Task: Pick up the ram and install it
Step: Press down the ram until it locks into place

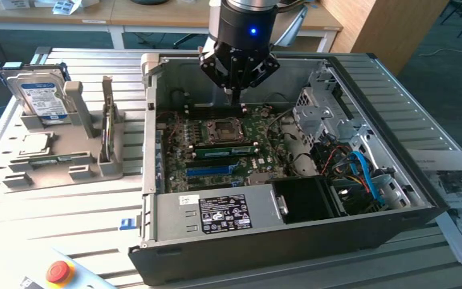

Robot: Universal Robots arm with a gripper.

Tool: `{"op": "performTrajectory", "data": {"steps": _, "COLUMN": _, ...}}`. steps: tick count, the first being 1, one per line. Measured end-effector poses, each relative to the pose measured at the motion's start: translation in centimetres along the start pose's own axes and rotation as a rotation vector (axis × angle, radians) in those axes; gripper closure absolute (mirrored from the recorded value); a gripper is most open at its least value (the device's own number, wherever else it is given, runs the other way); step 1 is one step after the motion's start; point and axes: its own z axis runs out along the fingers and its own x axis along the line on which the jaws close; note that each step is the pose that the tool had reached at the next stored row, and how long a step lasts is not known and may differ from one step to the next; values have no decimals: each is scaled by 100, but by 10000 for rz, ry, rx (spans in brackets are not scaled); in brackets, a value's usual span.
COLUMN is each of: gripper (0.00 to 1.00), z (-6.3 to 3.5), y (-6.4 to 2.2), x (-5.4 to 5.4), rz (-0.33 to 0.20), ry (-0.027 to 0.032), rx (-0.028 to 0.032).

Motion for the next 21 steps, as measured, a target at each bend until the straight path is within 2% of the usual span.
{"op": "performTrajectory", "data": {"steps": 1, "gripper": 90, "z": 0, "y": 0, "x": 0, "rz": 321, "ry": -12, "rx": 0}}
{"op": "performTrajectory", "data": {"steps": 2, "gripper": 90, "z": 1, "y": 0, "x": 0, "rz": 329, "ry": -12, "rx": 0}}
{"op": "performTrajectory", "data": {"steps": 4, "gripper": 90, "z": 1, "y": 0, "x": 0, "rz": 331, "ry": -13, "rx": 0}}
{"op": "performTrajectory", "data": {"steps": 9, "gripper": 90, "z": 0, "y": 0, "x": 1, "rz": 335, "ry": 64, "rx": 1}}
{"op": "performTrajectory", "data": {"steps": 21, "gripper": 90, "z": 1, "y": 0, "x": 0, "rz": 162, "ry": 73, "rx": -44}}
